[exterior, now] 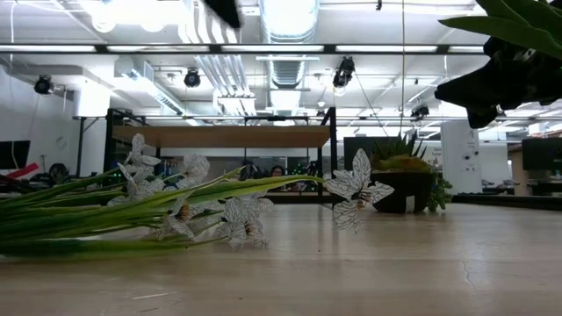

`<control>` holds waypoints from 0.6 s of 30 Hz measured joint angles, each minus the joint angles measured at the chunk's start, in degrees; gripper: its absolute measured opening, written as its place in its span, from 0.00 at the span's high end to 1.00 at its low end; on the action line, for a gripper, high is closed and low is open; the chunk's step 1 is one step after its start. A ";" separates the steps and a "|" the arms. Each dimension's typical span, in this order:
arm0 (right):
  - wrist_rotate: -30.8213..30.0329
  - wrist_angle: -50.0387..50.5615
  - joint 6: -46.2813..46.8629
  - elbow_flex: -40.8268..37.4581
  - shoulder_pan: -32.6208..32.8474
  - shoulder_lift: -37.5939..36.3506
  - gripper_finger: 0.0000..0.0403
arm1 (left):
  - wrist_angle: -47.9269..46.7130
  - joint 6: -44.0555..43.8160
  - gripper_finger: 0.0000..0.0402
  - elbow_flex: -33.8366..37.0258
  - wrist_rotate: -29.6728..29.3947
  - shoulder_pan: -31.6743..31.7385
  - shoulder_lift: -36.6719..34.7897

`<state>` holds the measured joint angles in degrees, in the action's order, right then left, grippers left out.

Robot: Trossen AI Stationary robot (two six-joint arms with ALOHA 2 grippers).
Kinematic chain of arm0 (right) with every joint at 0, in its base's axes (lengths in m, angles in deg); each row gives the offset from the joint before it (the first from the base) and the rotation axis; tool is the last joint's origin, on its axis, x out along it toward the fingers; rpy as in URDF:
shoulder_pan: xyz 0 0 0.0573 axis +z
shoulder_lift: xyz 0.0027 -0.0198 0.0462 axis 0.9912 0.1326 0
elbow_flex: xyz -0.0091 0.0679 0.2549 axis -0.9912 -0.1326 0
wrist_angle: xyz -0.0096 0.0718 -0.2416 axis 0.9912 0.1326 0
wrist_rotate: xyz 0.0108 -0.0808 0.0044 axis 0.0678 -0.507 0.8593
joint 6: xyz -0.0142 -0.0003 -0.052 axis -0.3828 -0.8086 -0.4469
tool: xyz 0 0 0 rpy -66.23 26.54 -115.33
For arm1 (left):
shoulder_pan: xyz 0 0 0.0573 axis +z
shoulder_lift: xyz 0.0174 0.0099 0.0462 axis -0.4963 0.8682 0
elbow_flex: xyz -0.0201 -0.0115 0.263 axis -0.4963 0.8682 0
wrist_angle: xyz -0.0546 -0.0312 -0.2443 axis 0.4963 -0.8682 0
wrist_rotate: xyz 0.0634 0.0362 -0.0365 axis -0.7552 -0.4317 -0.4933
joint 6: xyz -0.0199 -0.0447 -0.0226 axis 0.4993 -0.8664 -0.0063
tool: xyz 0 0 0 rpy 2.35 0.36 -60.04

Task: Pick and place flowers into a vace then onto a shelf
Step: Put the white flowers into the right transparent vase

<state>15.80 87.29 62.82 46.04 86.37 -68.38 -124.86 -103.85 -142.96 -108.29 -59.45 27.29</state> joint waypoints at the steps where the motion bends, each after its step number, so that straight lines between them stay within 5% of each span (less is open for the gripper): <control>1: 0.00 0.00 -0.35 -0.01 -0.02 0.01 0.87 | -0.03 -1.23 0.30 1.31 0.43 0.00 0.00; 18: 0.00 0.00 0.09 -0.01 -0.01 0.02 0.87 | 11.49 -9.05 0.30 25.14 19.60 -0.15 0.00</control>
<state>15.80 87.29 62.91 46.03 86.36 -68.36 -113.37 -112.90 -117.83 -88.70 -59.60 27.29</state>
